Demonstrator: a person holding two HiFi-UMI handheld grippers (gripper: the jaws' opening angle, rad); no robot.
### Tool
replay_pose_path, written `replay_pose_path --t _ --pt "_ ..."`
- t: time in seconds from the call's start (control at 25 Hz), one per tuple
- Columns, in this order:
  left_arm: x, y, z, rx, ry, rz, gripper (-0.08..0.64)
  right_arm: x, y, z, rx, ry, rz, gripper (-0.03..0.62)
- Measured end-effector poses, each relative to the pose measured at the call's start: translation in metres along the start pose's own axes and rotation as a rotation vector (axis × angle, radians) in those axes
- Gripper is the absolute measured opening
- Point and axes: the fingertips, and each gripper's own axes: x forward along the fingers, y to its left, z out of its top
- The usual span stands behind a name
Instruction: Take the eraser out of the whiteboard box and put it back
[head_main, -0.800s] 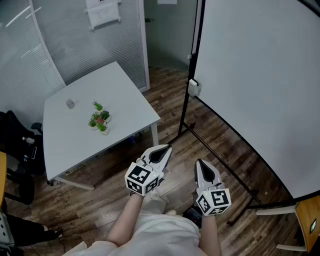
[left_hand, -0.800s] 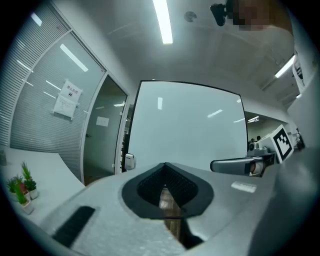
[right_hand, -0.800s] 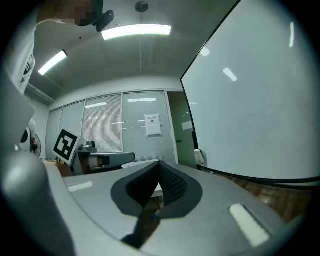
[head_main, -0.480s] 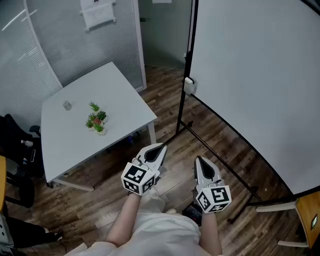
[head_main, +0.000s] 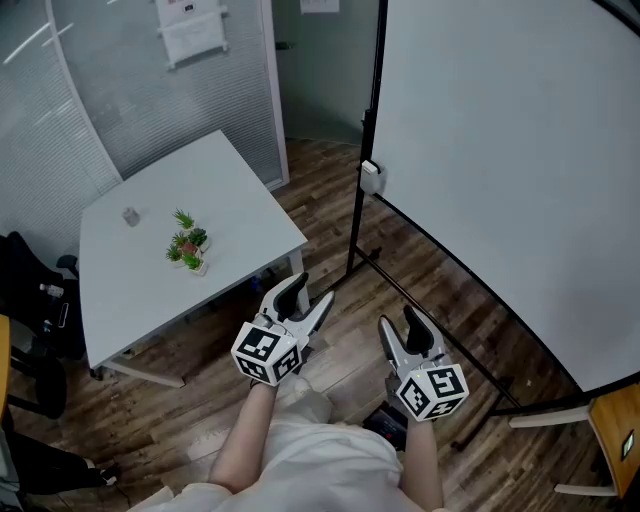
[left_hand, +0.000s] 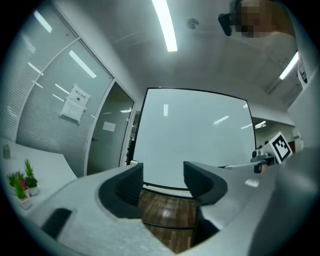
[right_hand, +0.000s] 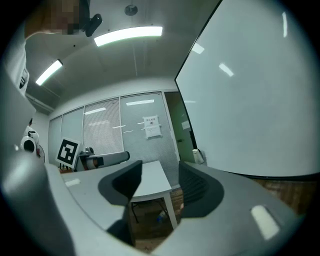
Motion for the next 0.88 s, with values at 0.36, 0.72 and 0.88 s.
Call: replay_pose_path --t 0.36,0.72,0.88 --pt "0.031 0.018 0.001 -0.058 -0.016 0.033 0.36 0.019 -0.038 0.014 0.0 -0.001 0.008 0.285" --pt "0.097 0.046 -0.031 -0.075 0.026 0.005 0.357 0.067 -0.099 0.01 0.009 0.017 -0.037 0.286" --pt "0.143 0.075 -0.038 -0.1 0.048 -0.002 0.333 0.11 -0.129 0.01 0.034 0.048 -0.042 0.285"
